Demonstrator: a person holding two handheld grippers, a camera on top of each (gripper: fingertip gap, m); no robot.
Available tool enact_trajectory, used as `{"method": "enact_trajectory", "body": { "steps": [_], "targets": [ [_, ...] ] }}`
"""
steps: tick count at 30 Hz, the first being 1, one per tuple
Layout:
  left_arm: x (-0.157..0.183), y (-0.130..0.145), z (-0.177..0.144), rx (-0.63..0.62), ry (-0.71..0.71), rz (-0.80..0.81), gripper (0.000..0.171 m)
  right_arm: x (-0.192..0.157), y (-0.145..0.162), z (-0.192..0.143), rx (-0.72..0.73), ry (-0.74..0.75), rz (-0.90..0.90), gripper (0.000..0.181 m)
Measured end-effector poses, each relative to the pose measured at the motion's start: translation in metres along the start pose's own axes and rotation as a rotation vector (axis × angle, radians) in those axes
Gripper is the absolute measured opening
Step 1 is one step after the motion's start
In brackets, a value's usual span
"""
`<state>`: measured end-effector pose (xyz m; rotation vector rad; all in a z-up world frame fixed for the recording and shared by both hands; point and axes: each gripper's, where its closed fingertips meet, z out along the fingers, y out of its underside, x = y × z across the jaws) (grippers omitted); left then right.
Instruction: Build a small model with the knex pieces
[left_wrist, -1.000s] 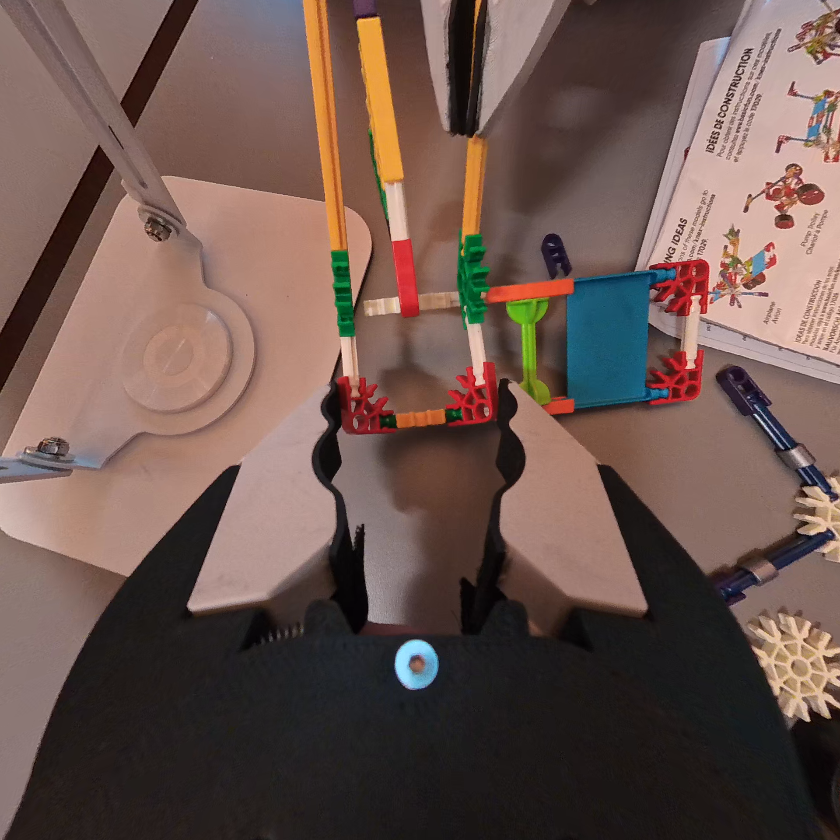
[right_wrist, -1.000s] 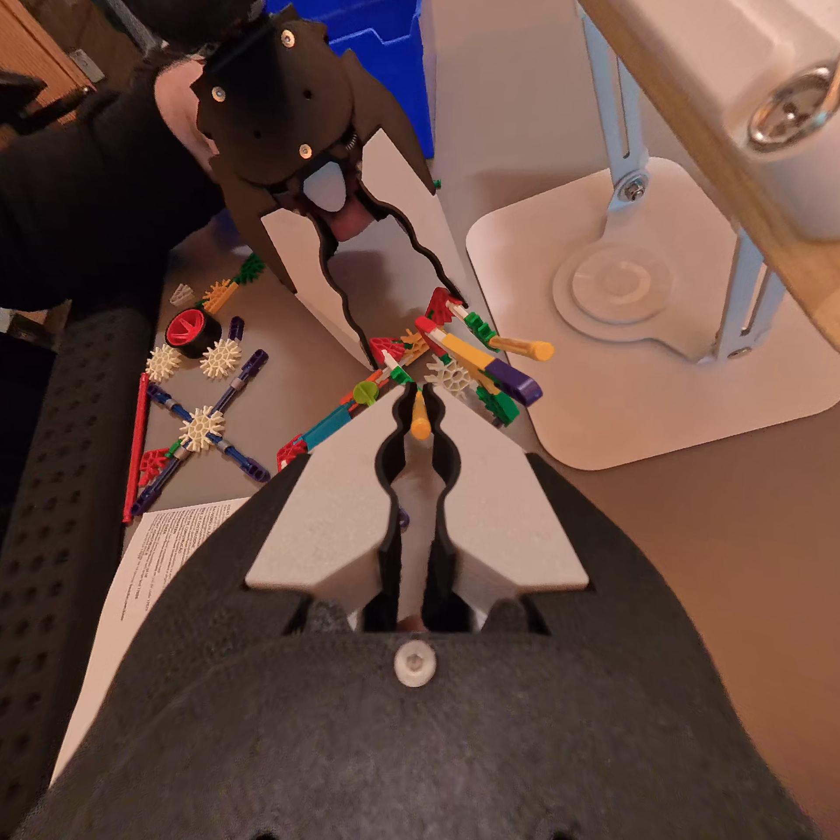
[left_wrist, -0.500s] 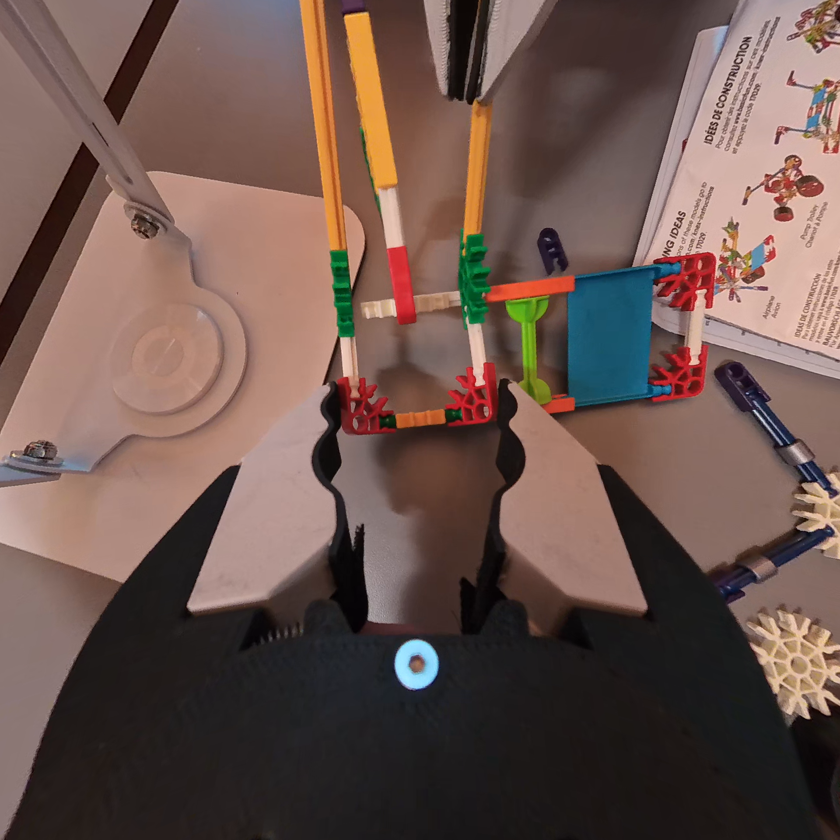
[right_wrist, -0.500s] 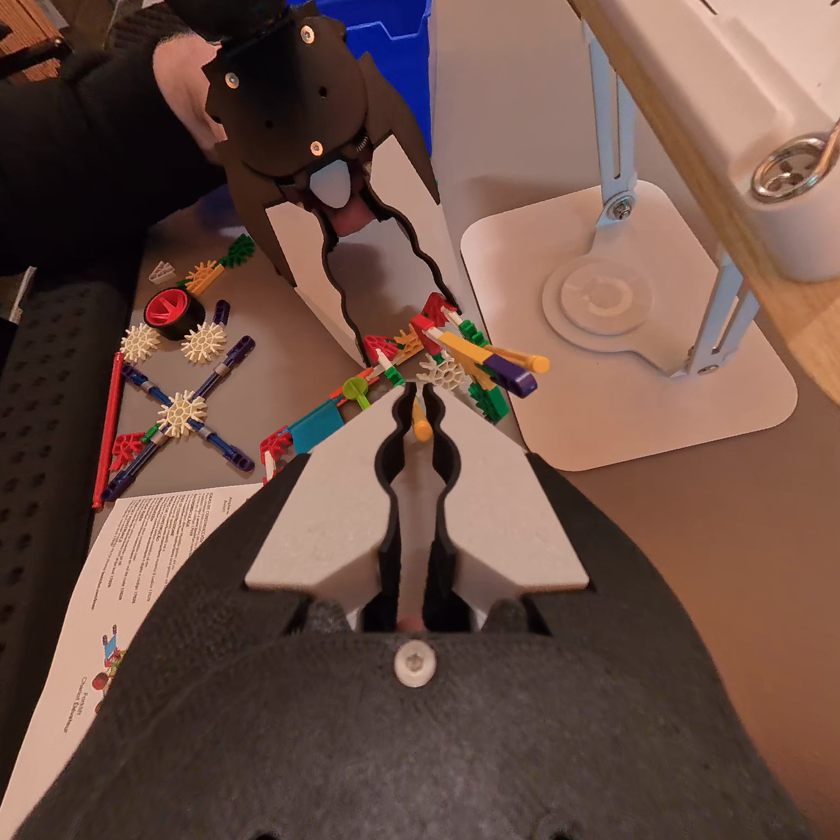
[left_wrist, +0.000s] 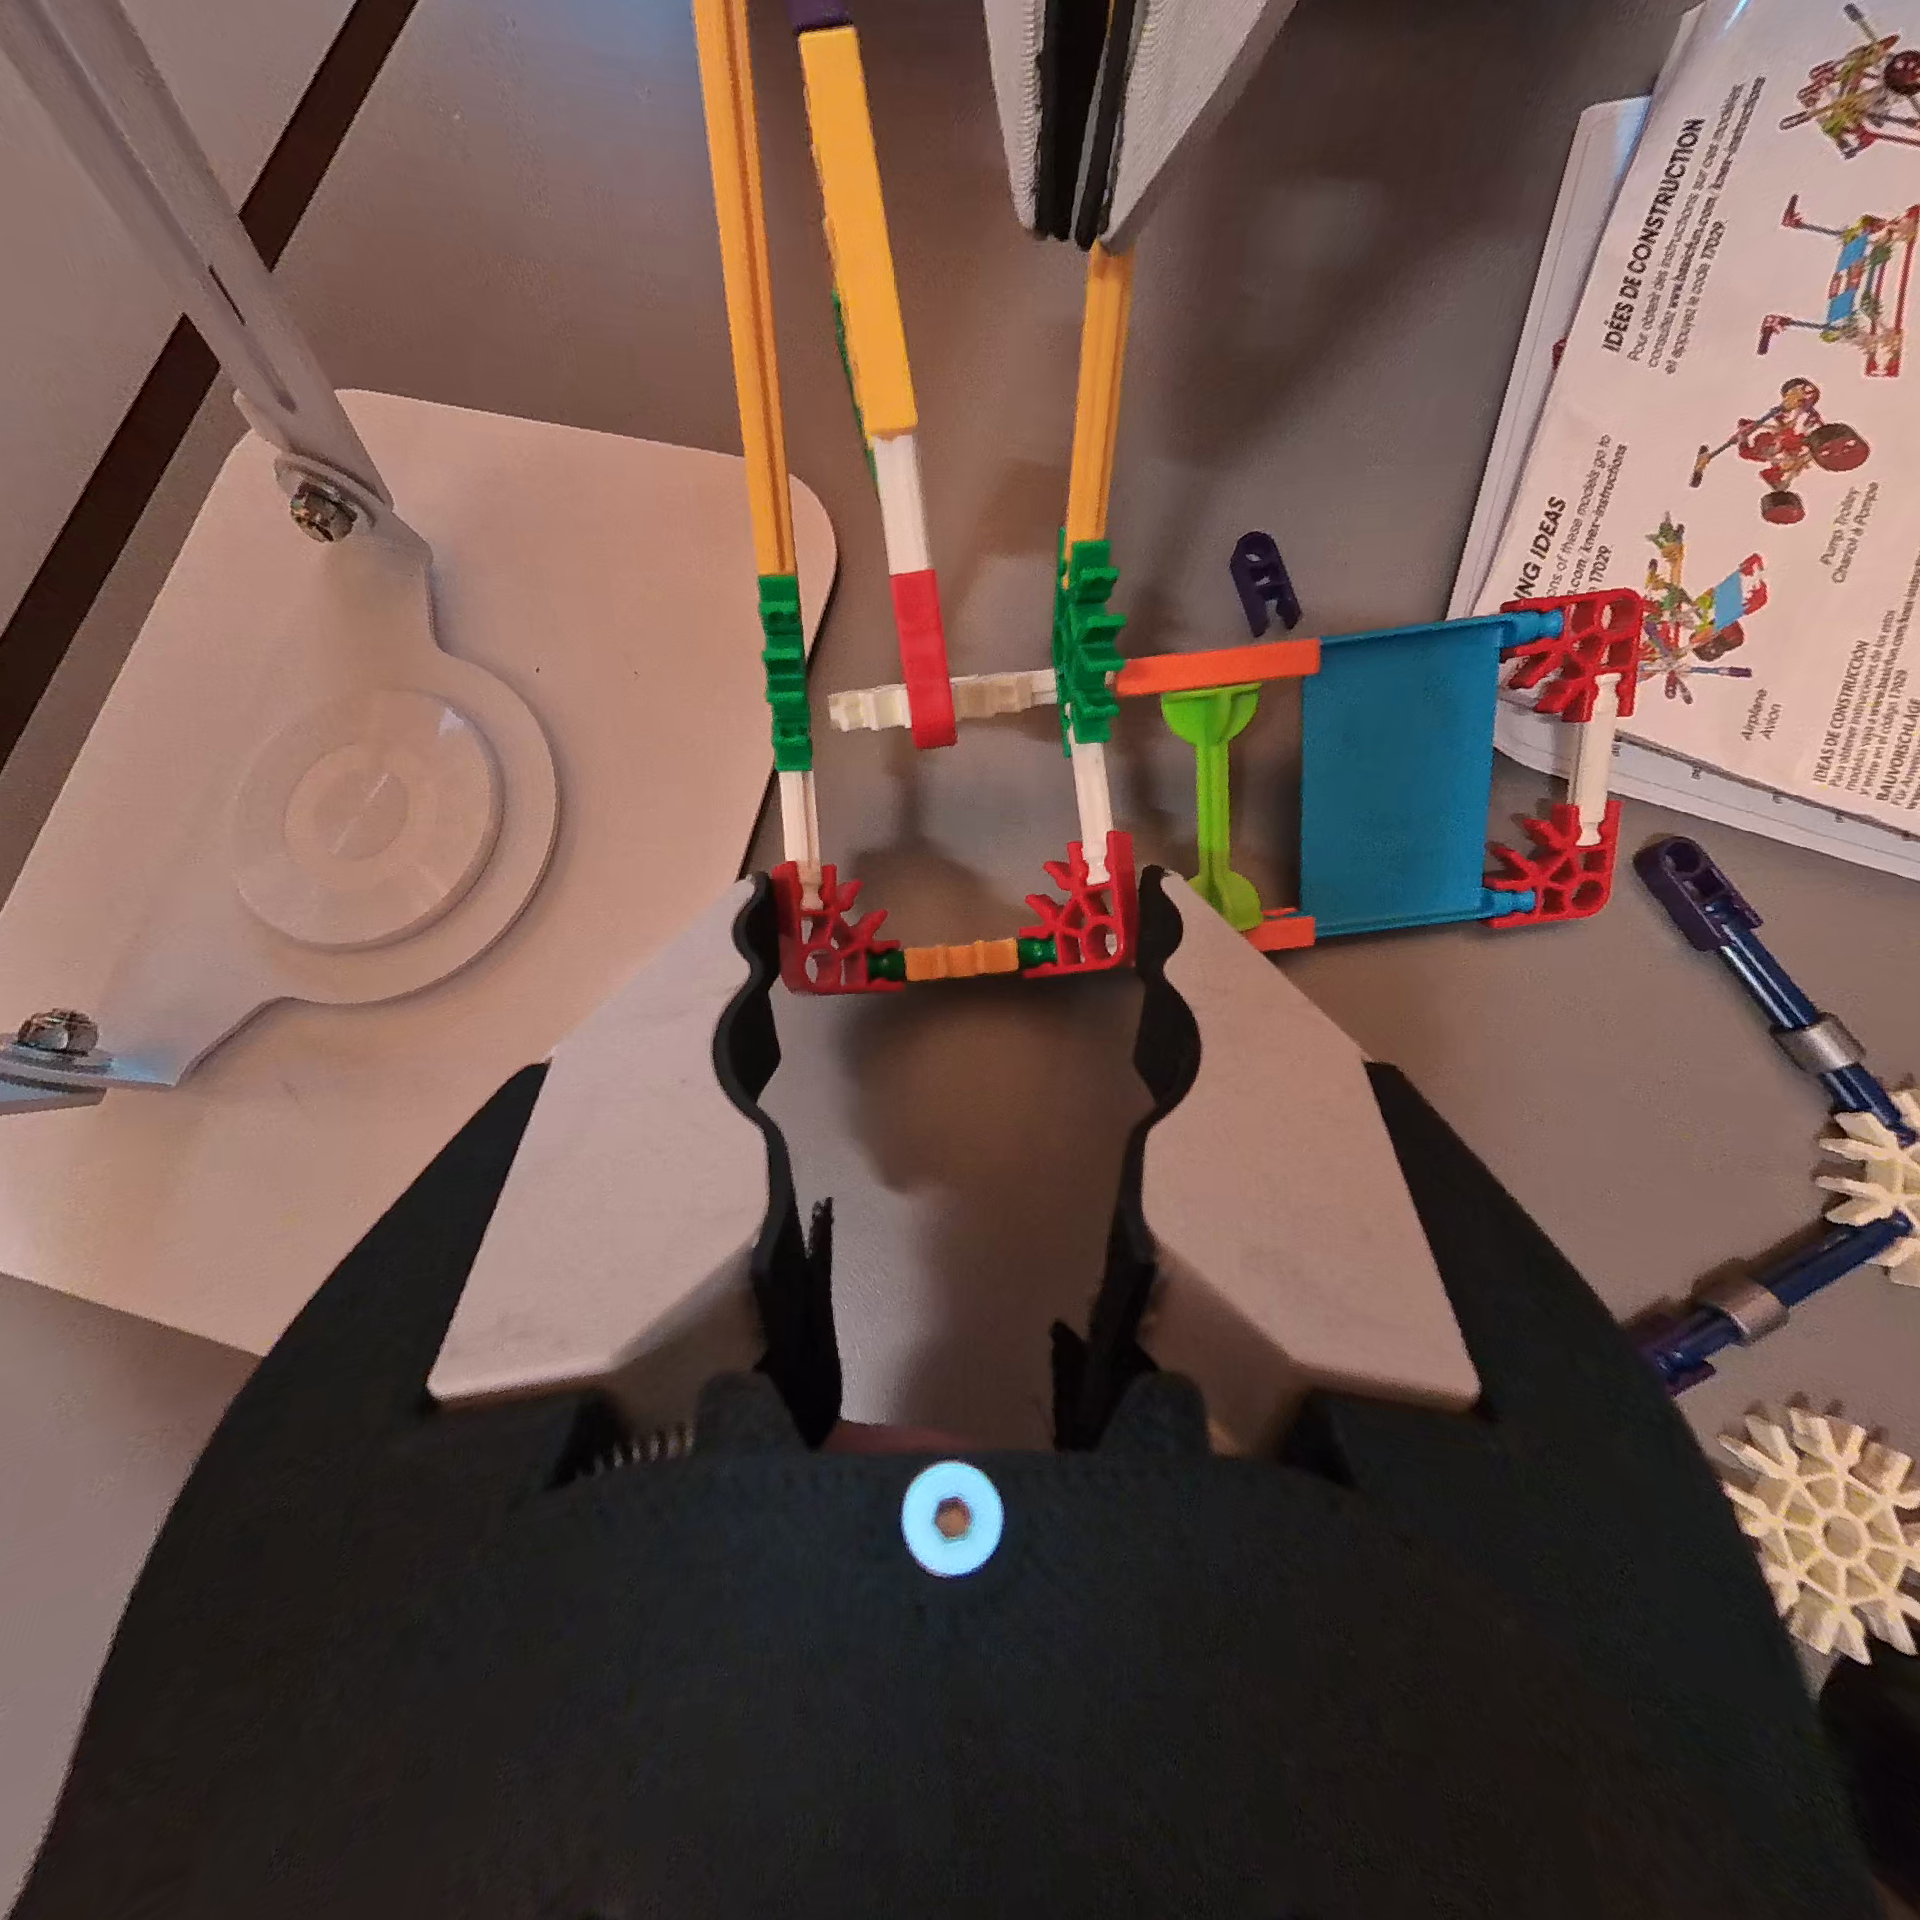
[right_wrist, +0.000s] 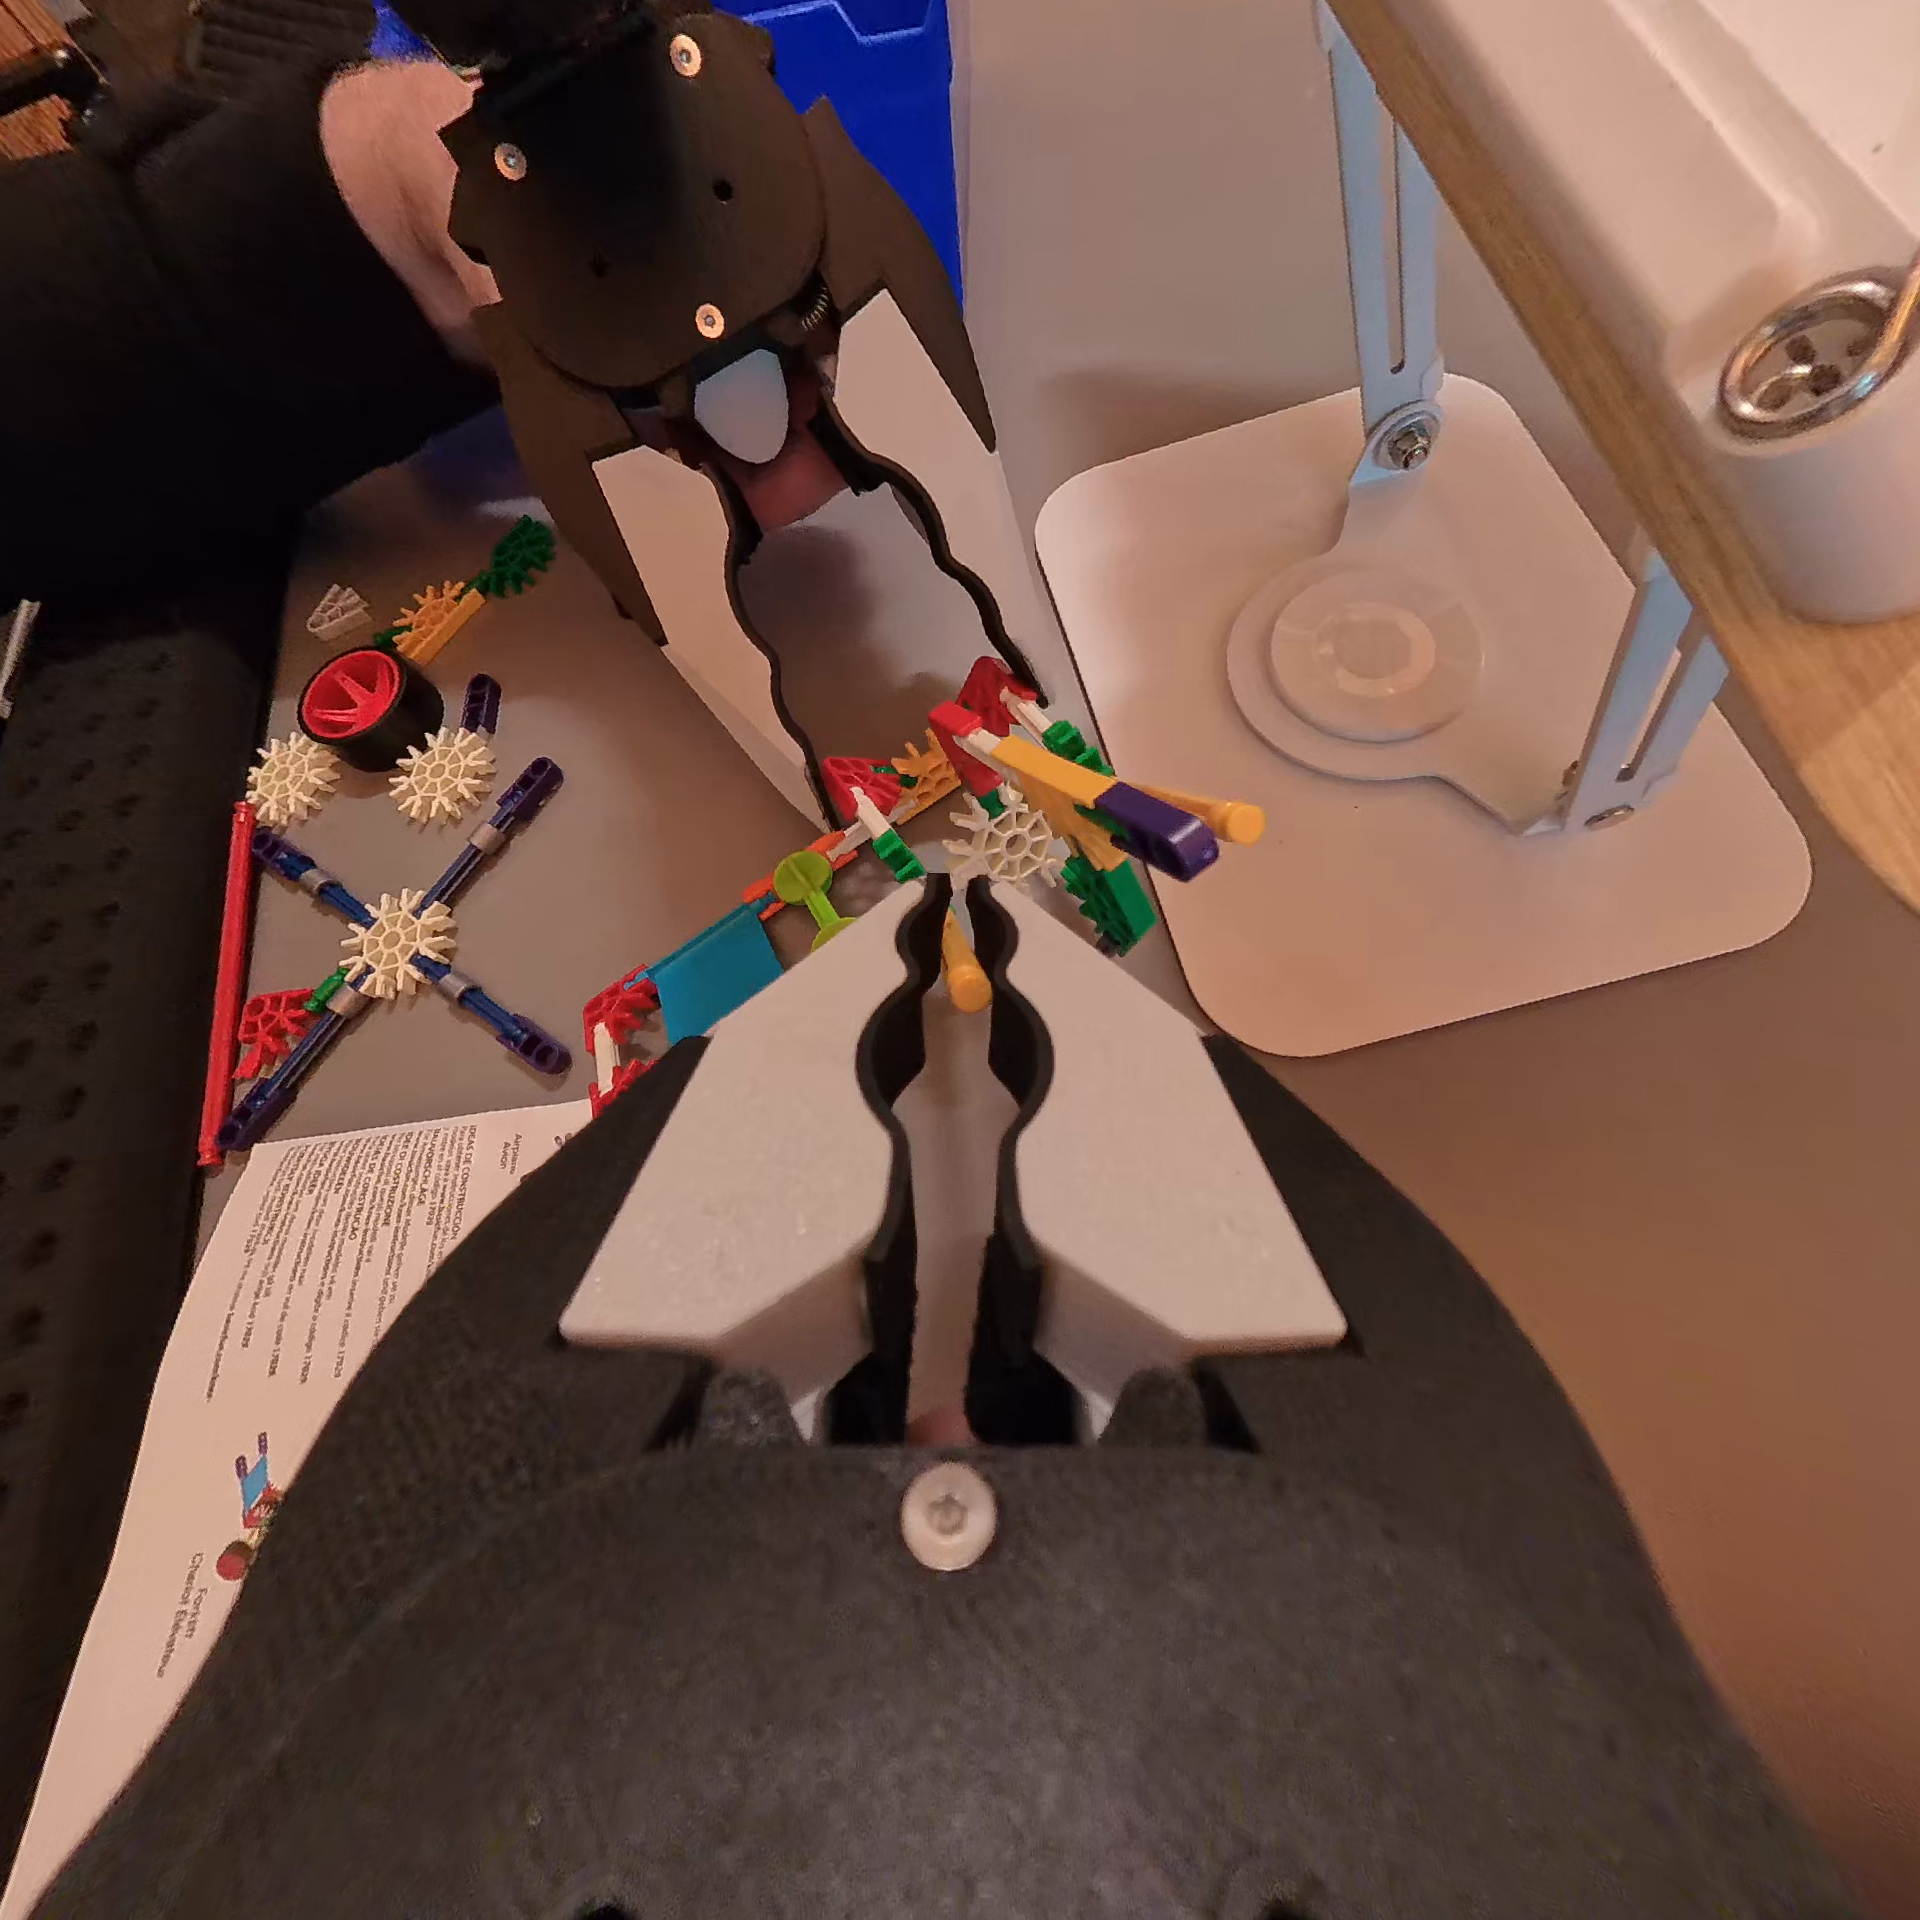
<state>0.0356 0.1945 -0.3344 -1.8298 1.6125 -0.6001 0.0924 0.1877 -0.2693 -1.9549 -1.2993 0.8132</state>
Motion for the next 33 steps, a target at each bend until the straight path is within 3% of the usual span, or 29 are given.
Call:
{"method": "enact_trajectory", "body": {
  "steps": [33],
  "targets": [
    [0.0023,-0.0033,0.0012,0.005,-0.002,0.012,0.066,0.0062,0.0038,-0.0013,-0.015,0.016,0.025,0.003]
  ]
}}
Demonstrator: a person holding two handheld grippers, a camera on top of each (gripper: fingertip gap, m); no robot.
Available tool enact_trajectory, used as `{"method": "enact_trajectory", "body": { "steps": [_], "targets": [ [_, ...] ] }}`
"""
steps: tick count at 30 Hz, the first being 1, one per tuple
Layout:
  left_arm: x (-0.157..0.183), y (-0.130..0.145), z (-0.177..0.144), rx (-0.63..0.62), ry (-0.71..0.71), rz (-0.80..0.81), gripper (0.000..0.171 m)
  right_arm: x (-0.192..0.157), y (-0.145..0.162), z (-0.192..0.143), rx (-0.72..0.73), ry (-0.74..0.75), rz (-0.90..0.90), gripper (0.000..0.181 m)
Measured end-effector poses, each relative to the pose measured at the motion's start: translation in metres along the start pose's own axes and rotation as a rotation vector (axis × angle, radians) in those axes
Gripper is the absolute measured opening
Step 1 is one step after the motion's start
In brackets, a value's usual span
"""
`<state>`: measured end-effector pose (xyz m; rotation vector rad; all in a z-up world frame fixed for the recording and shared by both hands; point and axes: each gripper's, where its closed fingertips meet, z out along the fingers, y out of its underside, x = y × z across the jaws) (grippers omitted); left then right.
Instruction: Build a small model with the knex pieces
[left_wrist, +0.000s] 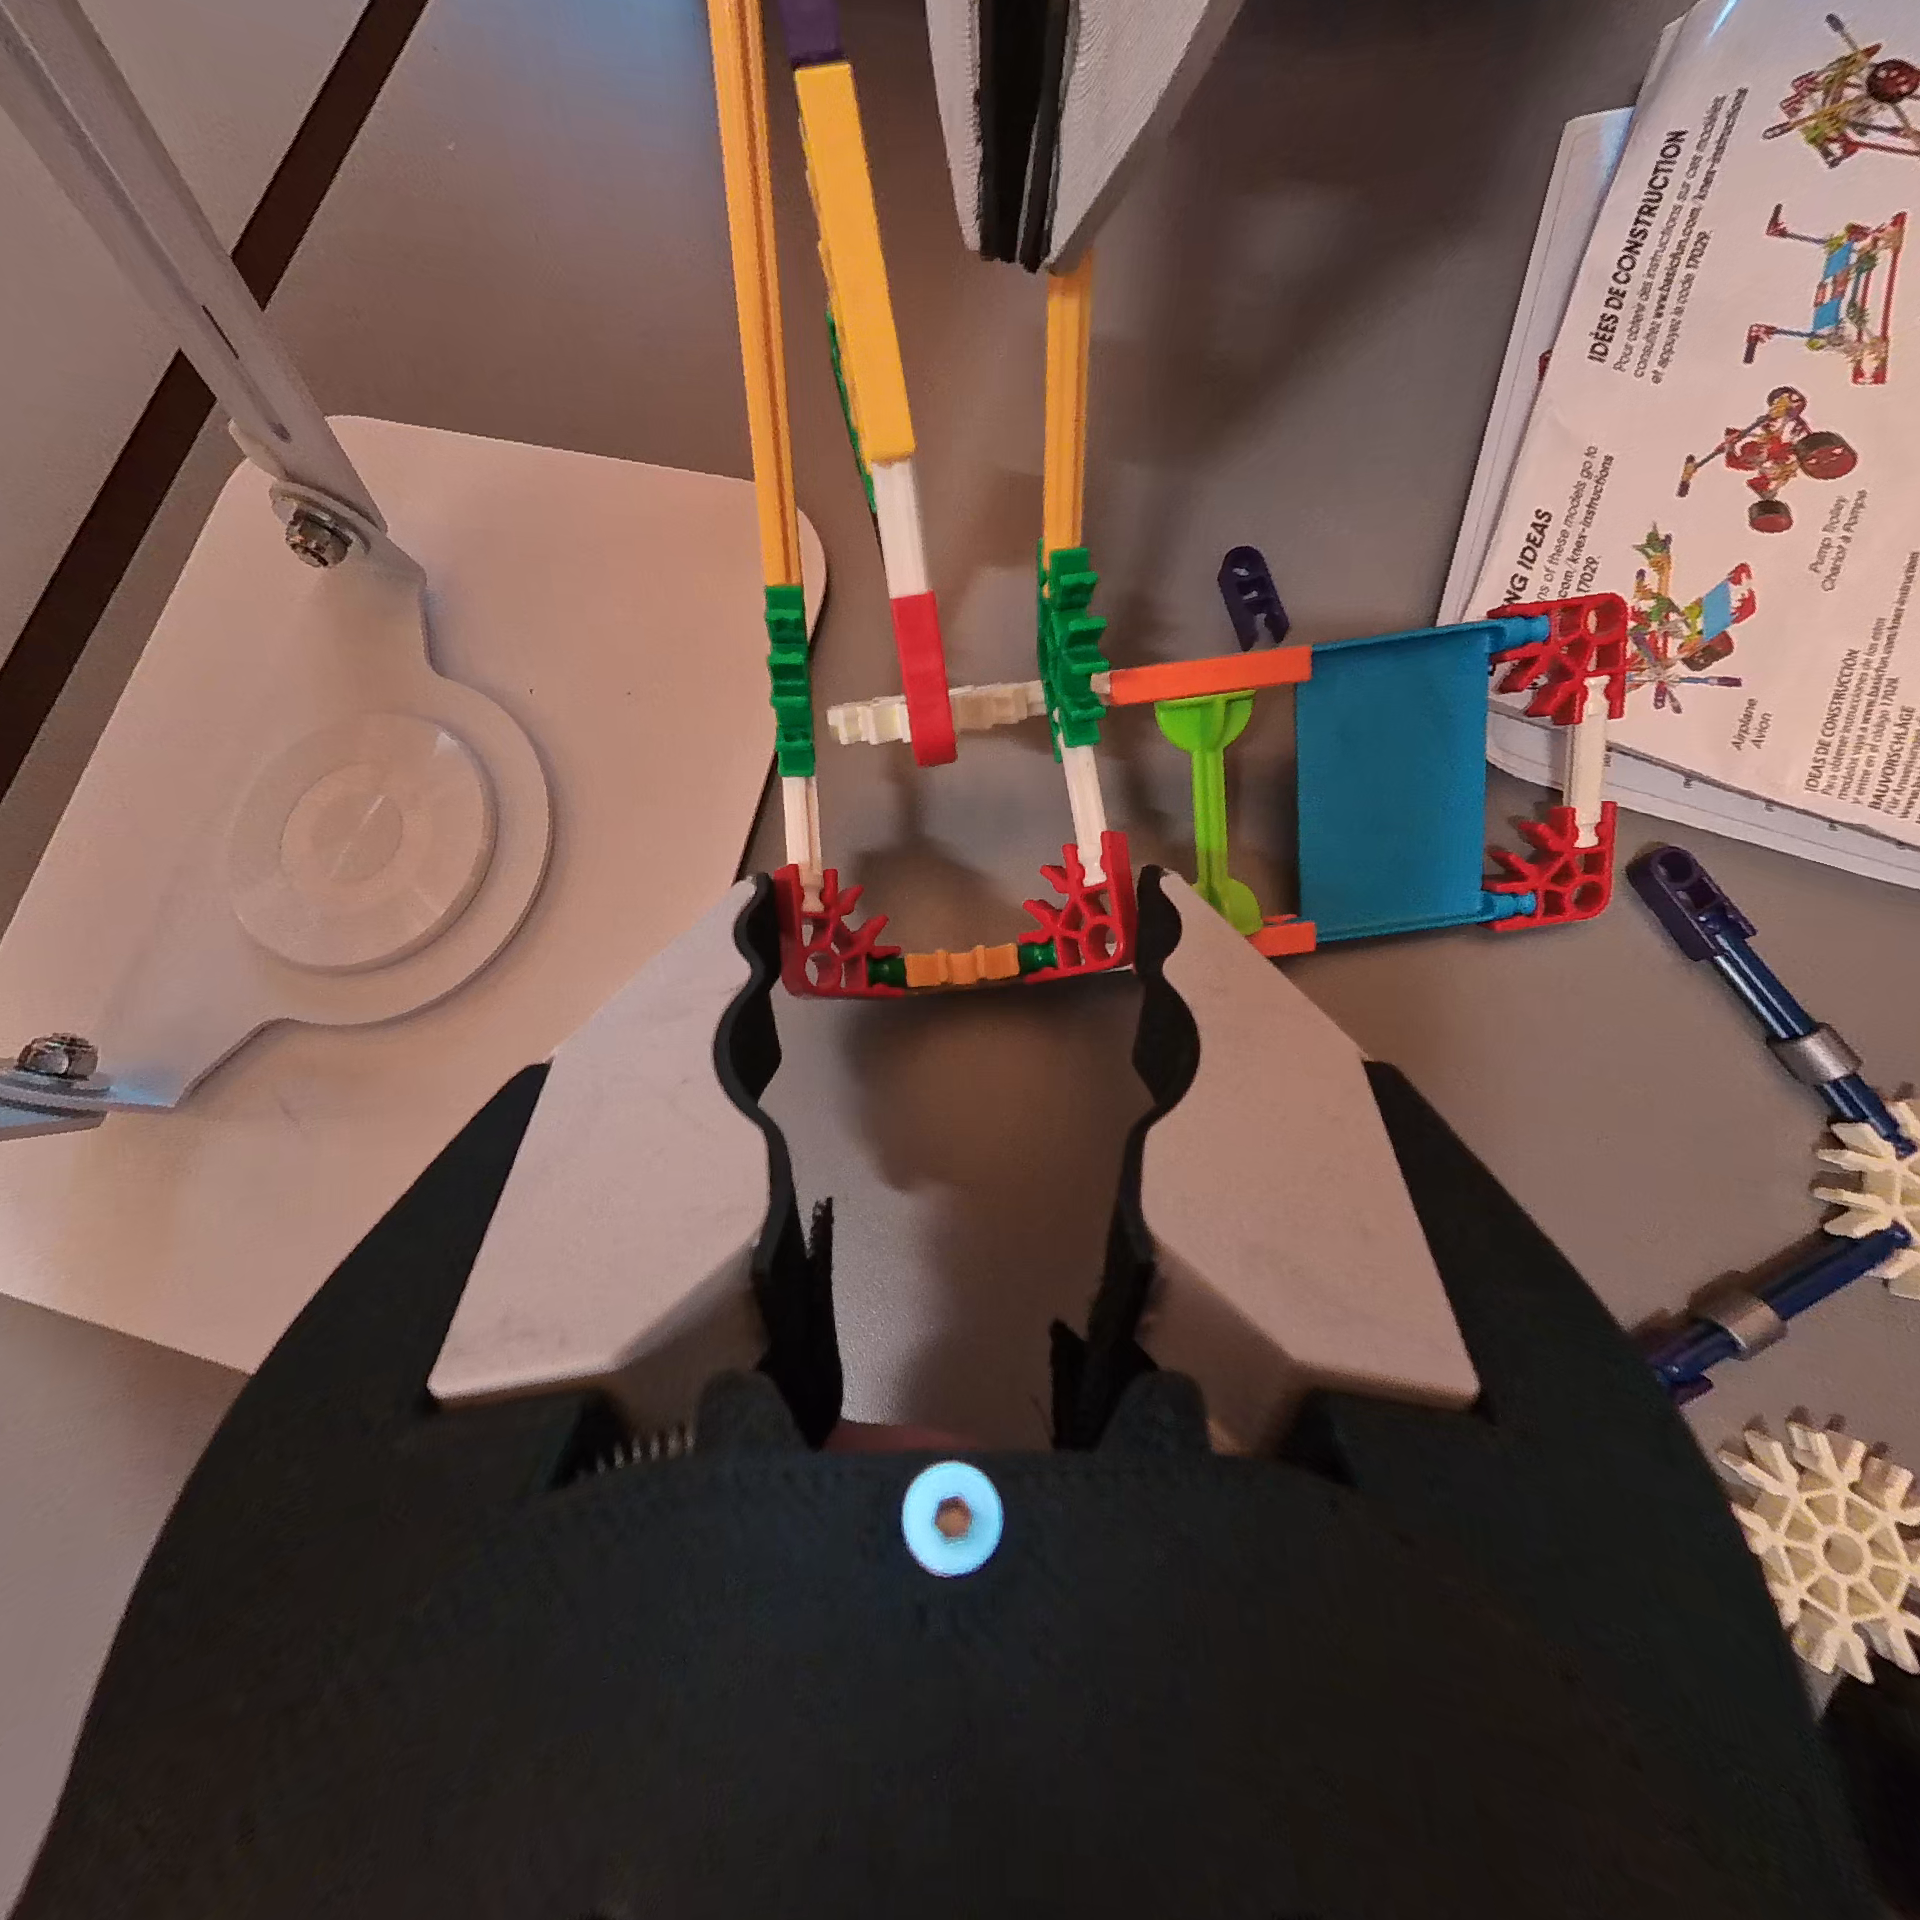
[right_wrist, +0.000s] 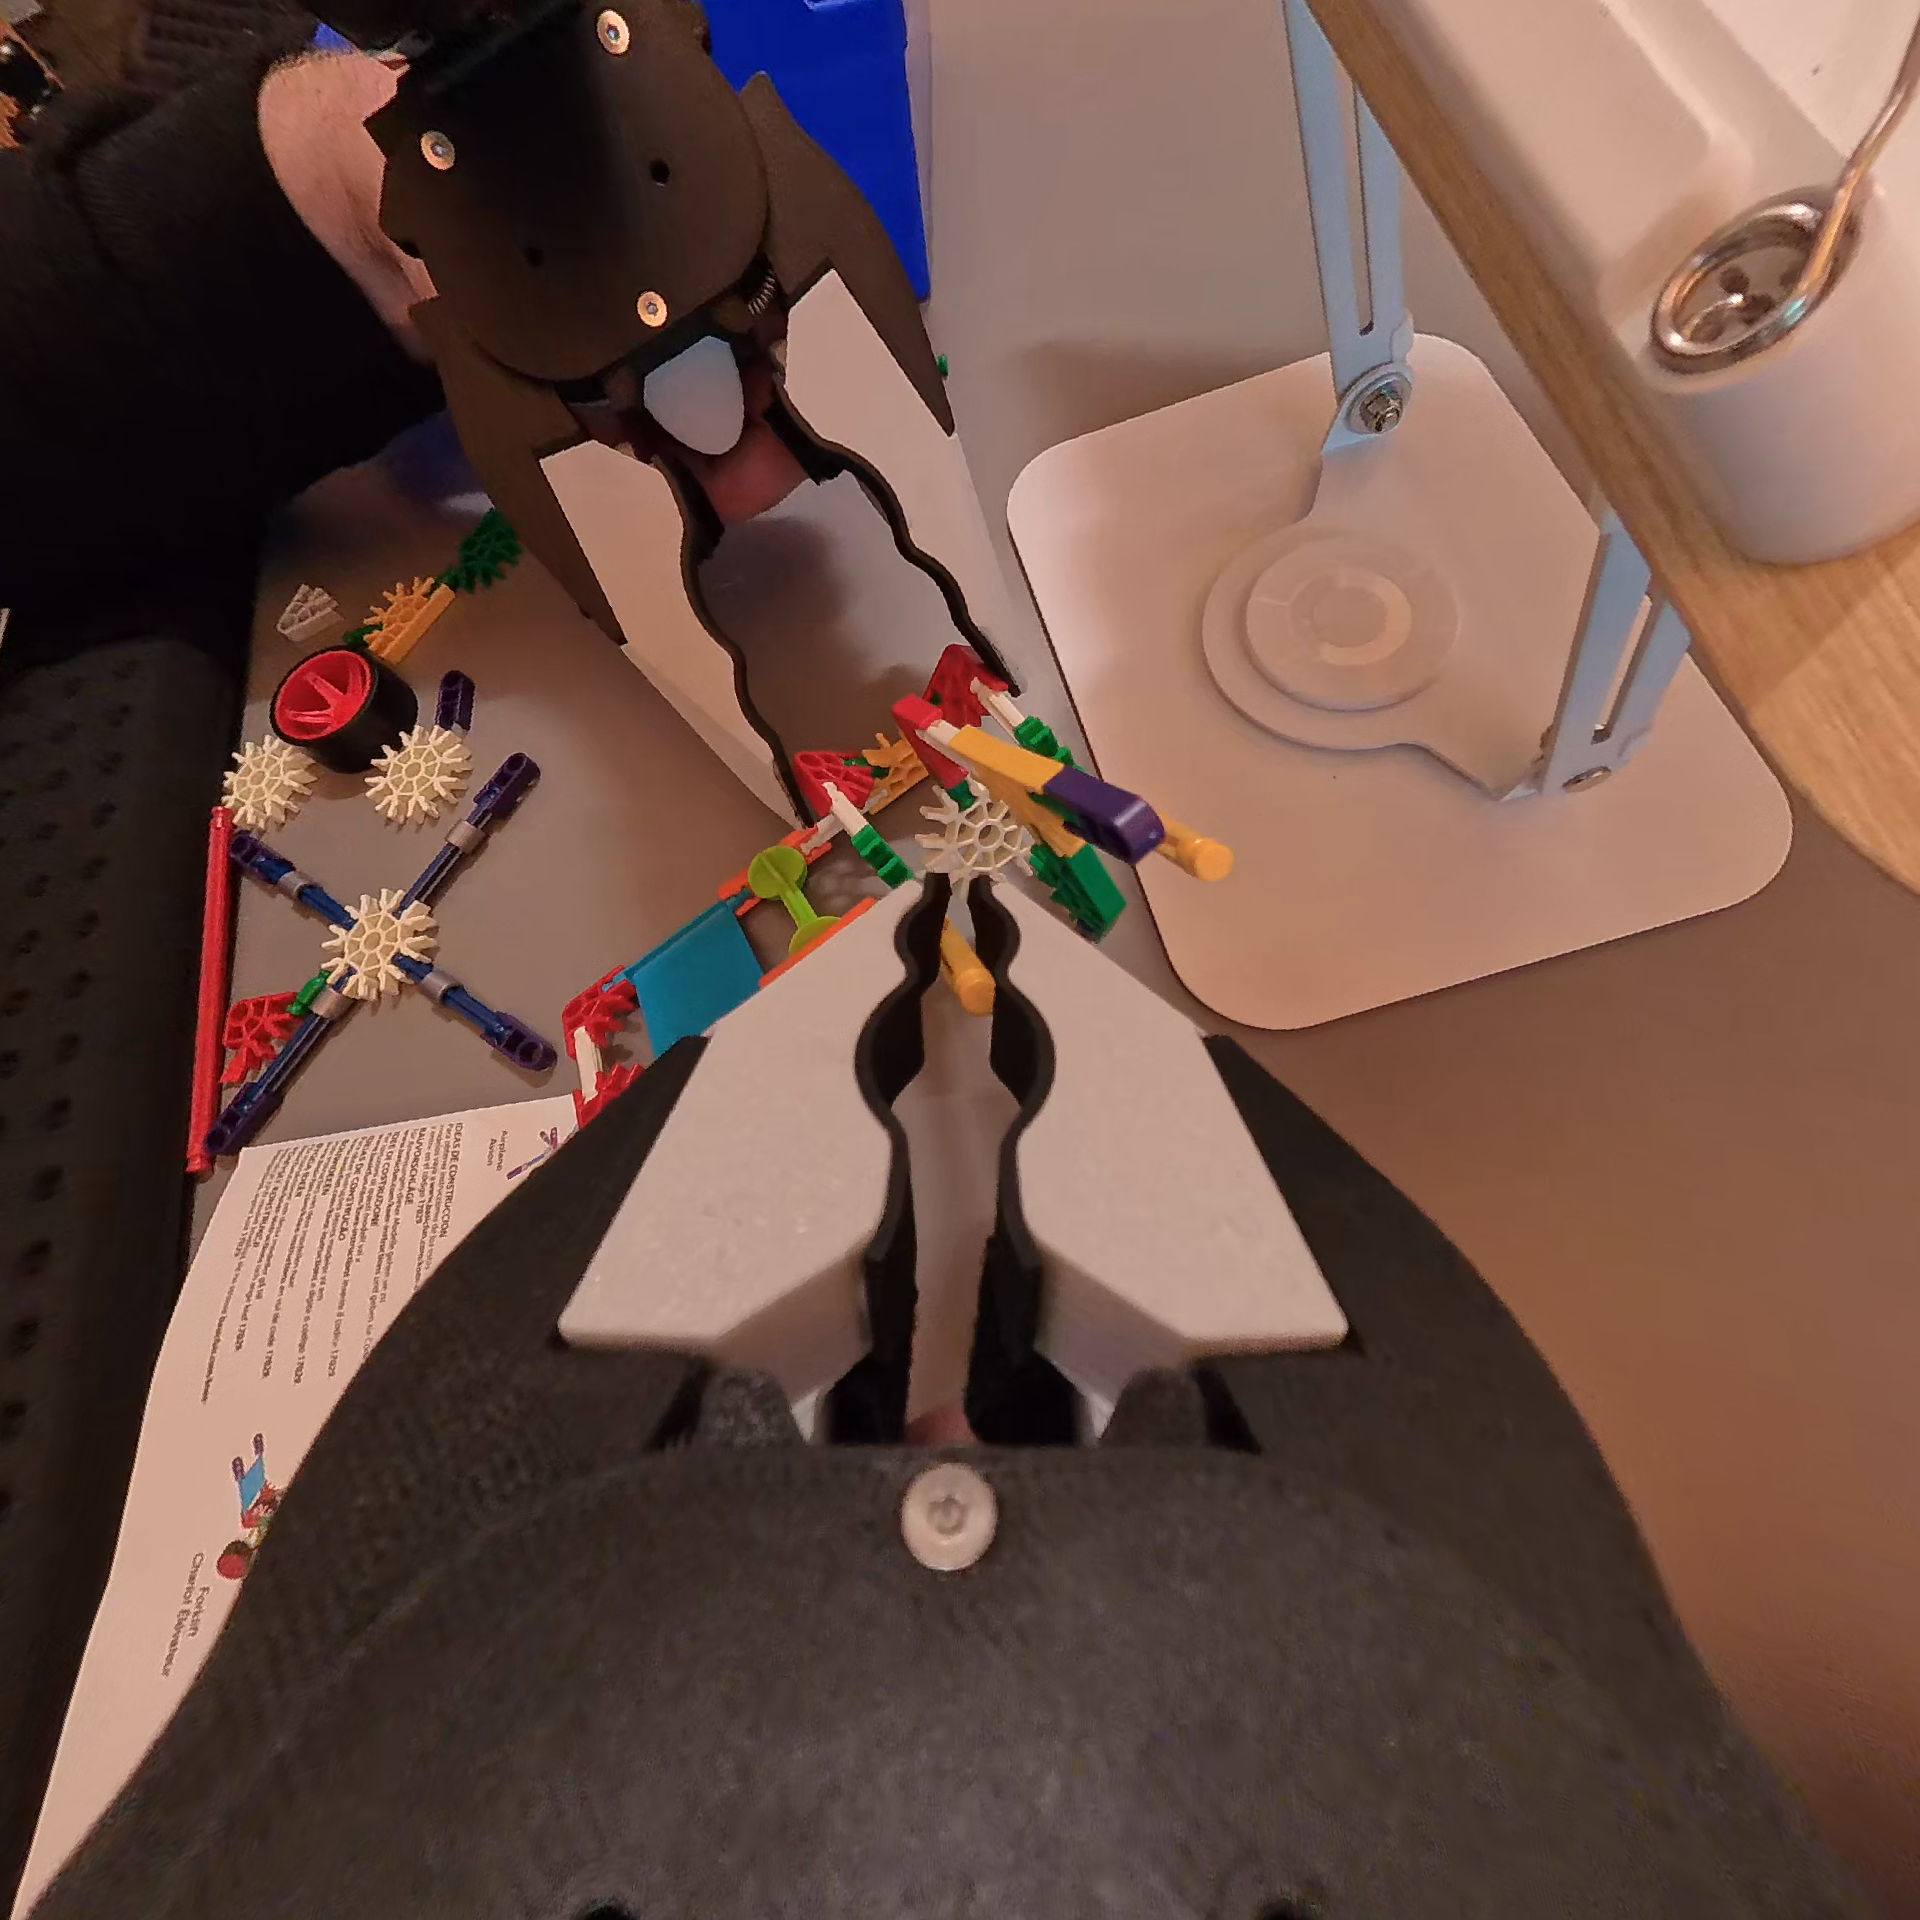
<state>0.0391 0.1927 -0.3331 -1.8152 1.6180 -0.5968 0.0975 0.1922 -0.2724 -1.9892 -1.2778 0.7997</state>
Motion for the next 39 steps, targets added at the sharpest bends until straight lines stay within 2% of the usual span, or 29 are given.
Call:
{"method": "enact_trajectory", "body": {
  "steps": [23,31,33,37,39],
  "targets": [
    [0.0,-0.002,-0.001,-0.002,-0.017,0.022,0.065,0.011,0.011,0.004,-0.024,-0.012,0.141,0.004],
    [0.0,-0.002,-0.001,0.004,-0.011,0.019,0.066,0.004,0.008,0.002,-0.011,-0.04,0.099,0.003],
    [-0.001,-0.005,-0.002,0.017,-0.021,0.019,0.067,0.003,0.007,0.003,-0.009,-0.038,0.094,0.003],
    [-0.004,-0.01,-0.009,-0.002,-0.088,0.065,0.082,0.001,0.004,0.003,-0.004,-0.036,0.094,0.003],
    [-0.007,-0.008,-0.015,-0.053,-0.153,0.136,0.076,0.0,0.004,0.003,-0.006,-0.035,0.09,0.003]
  ]
}}
